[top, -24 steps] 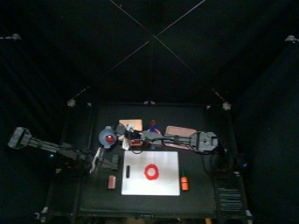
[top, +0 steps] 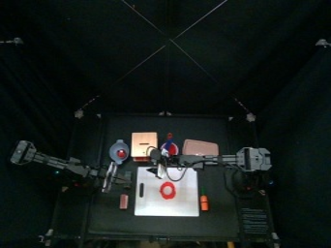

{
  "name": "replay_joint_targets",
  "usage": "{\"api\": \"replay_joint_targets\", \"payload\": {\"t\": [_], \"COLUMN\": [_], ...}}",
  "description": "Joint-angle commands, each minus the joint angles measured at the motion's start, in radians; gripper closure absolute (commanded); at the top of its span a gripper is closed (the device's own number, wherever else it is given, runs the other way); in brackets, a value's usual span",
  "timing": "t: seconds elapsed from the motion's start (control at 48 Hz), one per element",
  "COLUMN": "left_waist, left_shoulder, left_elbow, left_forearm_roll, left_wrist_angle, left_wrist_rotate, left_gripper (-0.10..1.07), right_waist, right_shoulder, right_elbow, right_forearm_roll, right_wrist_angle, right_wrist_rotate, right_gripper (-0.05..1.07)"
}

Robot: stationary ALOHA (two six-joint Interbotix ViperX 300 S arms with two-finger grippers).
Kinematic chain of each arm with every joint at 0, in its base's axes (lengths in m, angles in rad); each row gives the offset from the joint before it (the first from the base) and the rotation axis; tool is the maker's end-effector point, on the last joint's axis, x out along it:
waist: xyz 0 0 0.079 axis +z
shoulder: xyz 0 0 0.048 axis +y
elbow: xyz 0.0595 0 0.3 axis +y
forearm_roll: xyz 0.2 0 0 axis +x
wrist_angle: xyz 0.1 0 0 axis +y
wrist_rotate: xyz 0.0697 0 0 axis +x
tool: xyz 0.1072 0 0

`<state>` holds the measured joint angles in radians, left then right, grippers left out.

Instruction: Place excess dough on plate

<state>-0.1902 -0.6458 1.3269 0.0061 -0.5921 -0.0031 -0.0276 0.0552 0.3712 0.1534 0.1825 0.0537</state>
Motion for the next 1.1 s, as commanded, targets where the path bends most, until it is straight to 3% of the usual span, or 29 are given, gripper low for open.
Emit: {"api": "replay_joint_targets", "payload": {"t": [0.0,0.208,0.396,0.688,1.083], "left_waist": [-0.003,-0.002,-0.002,-0.002,0.0], "left_shoulder": [0.054,0.146,0.192,0.215,0.216], "left_elbow": [-0.046,-0.071,-0.078,-0.08,-0.075], "left_forearm_roll": [-0.005,-0.014,-0.069,-0.092,-0.095], "left_wrist_angle": [0.006,0.005,0.005,0.006,0.006], "left_wrist_rotate": [0.0,0.0,0.0,0.0,0.0], "left_gripper": [0.69,0.69,0.69,0.69,0.69], "right_waist": [0.021,0.064,0.075,0.071,0.063], "right_shoulder": [-0.067,-0.117,-0.091,0.009,0.069], "right_elbow": [0.055,0.172,0.225,0.219,0.206], "right_forearm_roll": [0.017,0.026,0.037,0.037,0.005], "right_wrist_angle": [-0.018,-0.018,-0.025,-0.018,0.005], "right_wrist_rotate": [-0.002,-0.002,0.0,-0.002,-0.002], "right_gripper": [0.18,0.18,0.18,0.15,0.15]}}
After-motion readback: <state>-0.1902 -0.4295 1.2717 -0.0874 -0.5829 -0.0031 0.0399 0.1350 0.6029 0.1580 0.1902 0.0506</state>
